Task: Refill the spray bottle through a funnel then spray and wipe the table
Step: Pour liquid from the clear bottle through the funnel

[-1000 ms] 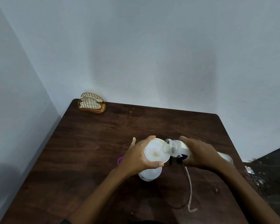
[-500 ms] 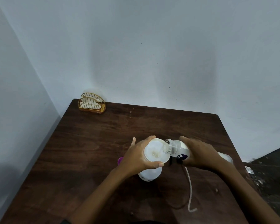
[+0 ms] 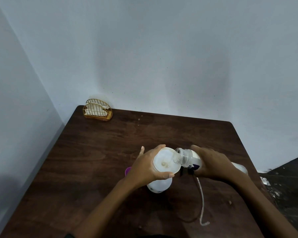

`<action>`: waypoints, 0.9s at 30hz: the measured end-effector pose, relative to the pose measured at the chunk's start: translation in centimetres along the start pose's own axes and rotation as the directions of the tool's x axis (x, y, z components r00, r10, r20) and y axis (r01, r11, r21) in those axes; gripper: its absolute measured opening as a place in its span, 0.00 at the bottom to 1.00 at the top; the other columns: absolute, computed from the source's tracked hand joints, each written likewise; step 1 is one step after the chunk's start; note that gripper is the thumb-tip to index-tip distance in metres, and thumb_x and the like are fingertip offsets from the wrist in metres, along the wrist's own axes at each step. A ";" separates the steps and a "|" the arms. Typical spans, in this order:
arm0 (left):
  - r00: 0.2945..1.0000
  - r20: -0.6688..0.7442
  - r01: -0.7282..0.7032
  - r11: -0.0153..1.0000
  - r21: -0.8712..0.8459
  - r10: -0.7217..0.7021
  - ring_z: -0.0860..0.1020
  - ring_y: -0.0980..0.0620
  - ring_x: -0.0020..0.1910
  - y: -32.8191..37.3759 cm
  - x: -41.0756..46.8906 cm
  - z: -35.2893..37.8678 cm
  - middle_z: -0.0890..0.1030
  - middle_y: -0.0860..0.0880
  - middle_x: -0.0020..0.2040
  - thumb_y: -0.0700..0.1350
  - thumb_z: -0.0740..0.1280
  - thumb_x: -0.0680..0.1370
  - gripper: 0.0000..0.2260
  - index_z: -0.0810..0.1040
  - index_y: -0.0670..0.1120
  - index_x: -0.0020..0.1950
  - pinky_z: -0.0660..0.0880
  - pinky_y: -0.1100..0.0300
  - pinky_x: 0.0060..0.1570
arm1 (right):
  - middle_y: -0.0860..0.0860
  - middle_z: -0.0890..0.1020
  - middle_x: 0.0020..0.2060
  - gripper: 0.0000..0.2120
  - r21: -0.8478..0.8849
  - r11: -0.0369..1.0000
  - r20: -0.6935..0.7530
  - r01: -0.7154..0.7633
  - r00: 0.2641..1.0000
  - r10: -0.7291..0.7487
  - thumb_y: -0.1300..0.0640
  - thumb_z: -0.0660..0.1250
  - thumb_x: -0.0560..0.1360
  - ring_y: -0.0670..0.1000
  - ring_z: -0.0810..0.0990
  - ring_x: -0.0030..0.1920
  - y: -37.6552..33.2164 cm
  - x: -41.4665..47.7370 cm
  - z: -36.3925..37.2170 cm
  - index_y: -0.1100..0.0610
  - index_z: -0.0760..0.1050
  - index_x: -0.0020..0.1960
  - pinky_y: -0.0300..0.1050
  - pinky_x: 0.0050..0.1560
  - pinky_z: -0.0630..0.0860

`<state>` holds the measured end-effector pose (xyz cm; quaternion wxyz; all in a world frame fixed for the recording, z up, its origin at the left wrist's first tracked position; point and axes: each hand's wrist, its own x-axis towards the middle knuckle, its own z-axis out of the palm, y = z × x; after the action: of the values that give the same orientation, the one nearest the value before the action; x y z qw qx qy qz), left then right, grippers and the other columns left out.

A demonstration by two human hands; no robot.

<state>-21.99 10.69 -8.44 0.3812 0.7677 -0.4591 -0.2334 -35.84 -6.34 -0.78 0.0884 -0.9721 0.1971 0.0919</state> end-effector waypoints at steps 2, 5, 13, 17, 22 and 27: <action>1.000 -0.001 0.000 1.000 0.005 0.000 0.66 0.60 0.69 0.0 0.0 0.0 0.69 0.59 0.70 0.72 0.63 0.61 0.44 0.60 0.55 0.74 0.37 0.51 0.74 | 0.41 0.74 0.43 0.20 -0.006 1.000 0.002 0.001 1.000 -0.001 0.45 0.71 0.66 0.45 0.72 0.41 0.0 0.0 0.0 0.46 0.67 0.53 0.37 0.34 0.65; 1.000 -0.009 -0.004 0.999 0.037 0.004 0.66 0.61 0.70 0.2 0.0 -0.1 0.69 0.58 0.71 0.70 0.65 0.63 0.43 0.60 0.55 0.74 0.37 0.51 0.74 | 0.41 0.74 0.43 0.20 -0.016 1.000 0.010 0.010 1.000 -0.009 0.45 0.71 0.67 0.44 0.72 0.42 0.1 0.0 0.0 0.46 0.67 0.54 0.35 0.33 0.65; 1.000 -0.009 -0.019 0.997 0.075 0.020 0.66 0.61 0.69 0.3 0.1 -0.2 0.70 0.58 0.70 0.67 0.67 0.64 0.42 0.61 0.54 0.74 0.36 0.50 0.73 | 0.41 0.75 0.44 0.19 -0.015 1.000 0.021 0.010 1.000 -0.010 0.45 0.71 0.67 0.43 0.72 0.41 0.2 -0.3 0.1 0.44 0.66 0.53 0.32 0.31 0.61; 1.000 -0.009 -0.026 0.998 0.059 0.027 0.66 0.62 0.69 0.3 0.1 -0.3 0.70 0.58 0.70 0.69 0.66 0.63 0.43 0.61 0.53 0.74 0.36 0.51 0.73 | 0.40 0.73 0.43 0.19 -0.017 1.000 0.023 0.019 1.000 -0.019 0.45 0.71 0.67 0.43 0.71 0.40 0.0 -0.3 -0.2 0.42 0.62 0.49 0.30 0.30 0.60; 1.000 -0.011 -0.026 0.998 0.056 0.026 0.66 0.61 0.69 0.3 0.3 -0.3 0.70 0.58 0.70 0.71 0.64 0.61 0.45 0.61 0.53 0.74 0.37 0.50 0.74 | 0.41 0.75 0.43 0.18 -0.006 1.000 0.015 0.018 1.000 -0.018 0.44 0.71 0.67 0.43 0.72 0.41 0.2 -0.2 -0.2 0.43 0.64 0.50 0.33 0.31 0.62; 0.999 -0.009 -0.033 0.998 0.054 0.034 0.67 0.62 0.68 0.2 0.3 -0.3 0.70 0.59 0.70 0.72 0.62 0.61 0.45 0.61 0.54 0.74 0.37 0.51 0.74 | 0.43 0.78 0.46 0.19 -0.014 1.000 0.014 0.006 1.000 -0.006 0.44 0.71 0.66 0.44 0.72 0.41 0.3 -0.1 -0.1 0.44 0.65 0.51 0.33 0.31 0.62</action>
<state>-21.70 10.45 -8.14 0.3666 0.7711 -0.4761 -0.2107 -36.06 -6.62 -0.69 0.0832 -0.9726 0.1928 0.0998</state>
